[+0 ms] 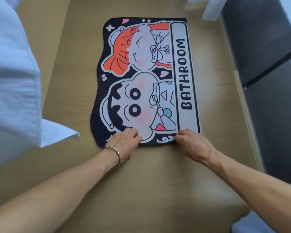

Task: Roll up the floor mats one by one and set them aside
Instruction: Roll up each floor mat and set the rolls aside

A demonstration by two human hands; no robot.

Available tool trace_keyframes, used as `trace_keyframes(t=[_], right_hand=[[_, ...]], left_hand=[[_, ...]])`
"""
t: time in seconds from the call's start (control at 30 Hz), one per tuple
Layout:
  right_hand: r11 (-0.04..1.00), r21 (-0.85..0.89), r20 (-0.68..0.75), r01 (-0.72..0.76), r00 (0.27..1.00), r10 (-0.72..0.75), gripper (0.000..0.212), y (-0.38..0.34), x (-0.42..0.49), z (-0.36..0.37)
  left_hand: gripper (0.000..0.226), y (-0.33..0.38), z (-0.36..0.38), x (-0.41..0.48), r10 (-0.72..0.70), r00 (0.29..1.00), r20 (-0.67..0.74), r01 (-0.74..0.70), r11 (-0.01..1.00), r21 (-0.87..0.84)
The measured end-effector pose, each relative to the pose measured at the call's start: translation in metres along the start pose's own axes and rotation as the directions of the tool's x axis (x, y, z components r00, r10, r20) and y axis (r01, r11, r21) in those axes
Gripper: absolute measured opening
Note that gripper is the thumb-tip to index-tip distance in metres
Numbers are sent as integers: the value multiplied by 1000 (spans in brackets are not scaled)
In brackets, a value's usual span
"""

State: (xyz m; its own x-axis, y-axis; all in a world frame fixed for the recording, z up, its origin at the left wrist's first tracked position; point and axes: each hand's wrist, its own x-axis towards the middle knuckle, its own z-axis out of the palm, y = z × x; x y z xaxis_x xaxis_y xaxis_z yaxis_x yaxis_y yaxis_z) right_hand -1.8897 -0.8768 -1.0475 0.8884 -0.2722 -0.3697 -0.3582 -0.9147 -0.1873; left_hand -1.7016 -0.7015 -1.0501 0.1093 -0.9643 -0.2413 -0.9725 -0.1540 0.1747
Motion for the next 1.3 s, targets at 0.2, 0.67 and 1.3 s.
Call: trace_keyframes(t=[0.2,0.67,1.3], right_hand=[[987,155,39,44,998,-51,23,-4,-33,13],[999,-46,-109,-8,994,3,19,-12,-25,21],[973,164,-104,-161,978,180,31,-20,-29,26]], left_hand=[[13,2,7,-12,146,989,5,-146,989,-26],[37,4,8,0,100,994,-42,-96,992,85],[62,8,33,-12,-10,972,-236,23,998,50]])
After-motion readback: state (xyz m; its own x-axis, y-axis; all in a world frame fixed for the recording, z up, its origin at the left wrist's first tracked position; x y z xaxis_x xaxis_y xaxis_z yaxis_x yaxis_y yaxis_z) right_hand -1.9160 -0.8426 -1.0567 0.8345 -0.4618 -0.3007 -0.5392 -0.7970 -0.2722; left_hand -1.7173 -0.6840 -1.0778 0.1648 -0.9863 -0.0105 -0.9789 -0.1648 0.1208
